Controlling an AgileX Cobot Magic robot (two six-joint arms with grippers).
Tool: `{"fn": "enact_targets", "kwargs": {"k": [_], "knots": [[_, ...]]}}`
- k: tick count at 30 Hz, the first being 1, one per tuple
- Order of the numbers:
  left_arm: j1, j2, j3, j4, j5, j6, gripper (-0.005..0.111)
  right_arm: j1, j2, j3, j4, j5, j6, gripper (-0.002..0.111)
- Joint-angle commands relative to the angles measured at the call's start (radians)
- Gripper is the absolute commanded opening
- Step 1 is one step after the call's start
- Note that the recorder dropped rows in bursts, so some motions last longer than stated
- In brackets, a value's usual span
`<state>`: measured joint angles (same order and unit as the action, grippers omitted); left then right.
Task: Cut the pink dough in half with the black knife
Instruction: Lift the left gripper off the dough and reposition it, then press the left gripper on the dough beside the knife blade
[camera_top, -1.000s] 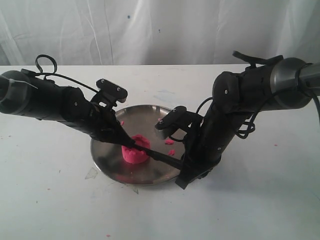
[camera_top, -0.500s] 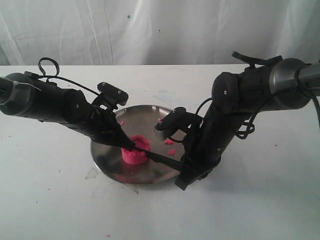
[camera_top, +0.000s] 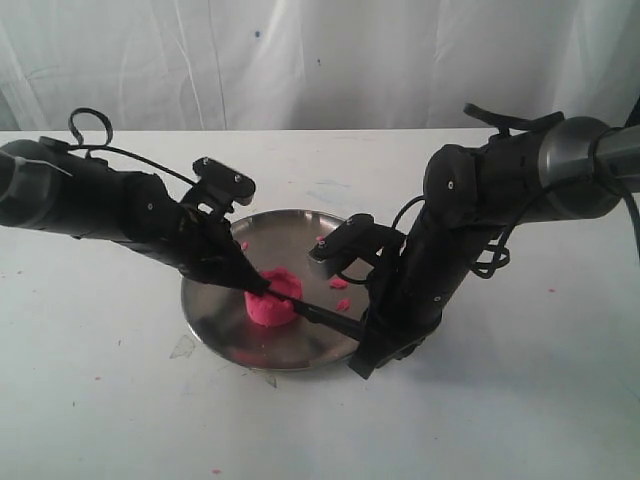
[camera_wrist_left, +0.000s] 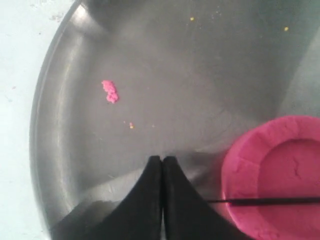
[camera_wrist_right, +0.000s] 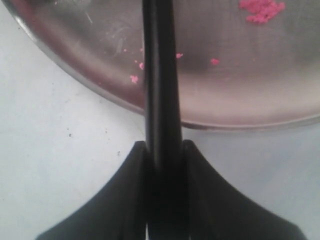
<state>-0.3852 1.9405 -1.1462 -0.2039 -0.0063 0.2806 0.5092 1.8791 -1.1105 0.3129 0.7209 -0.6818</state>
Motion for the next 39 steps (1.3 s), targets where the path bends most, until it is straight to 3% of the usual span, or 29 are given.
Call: {"fn": "enact_targets", "kwargs": {"k": [1,6,12,15,20,32,39], "knots": [[0.0,-0.111,0.005,-0.001,0.039,0.051,0.0,-0.002,-0.003,-0.005,0.006,-0.012,0.013,0.0],[0.014,-0.205,0.005,0.005,0.172,0.065,0.0,-0.002,-0.003,-0.005,0.006,-0.012,0.013,0.0],[0.024,-0.25,0.005,-0.008,0.55,0.049,0.0,-0.002,-0.003,-0.005,0.006,-0.012,0.013,0.0],[0.024,-0.25,0.035,-0.073,0.631,0.049,0.0,-0.002,-0.003,-0.005,0.006,-0.012,0.013,0.0],[0.024,-0.25,0.109,-0.086,0.528,0.058,0.0,-0.002,-0.003,-0.005,0.008,-0.011,0.058,0.0],[0.024,-0.22,0.134,-0.073,0.006,0.06,0.0,-0.002,-0.003,-0.005,0.008,-0.021,0.074,0.0],[0.024,-0.101,0.06,-0.046,-0.021,0.06,0.0,-0.002,-0.003,-0.005,0.008,-0.013,0.074,0.0]]}}
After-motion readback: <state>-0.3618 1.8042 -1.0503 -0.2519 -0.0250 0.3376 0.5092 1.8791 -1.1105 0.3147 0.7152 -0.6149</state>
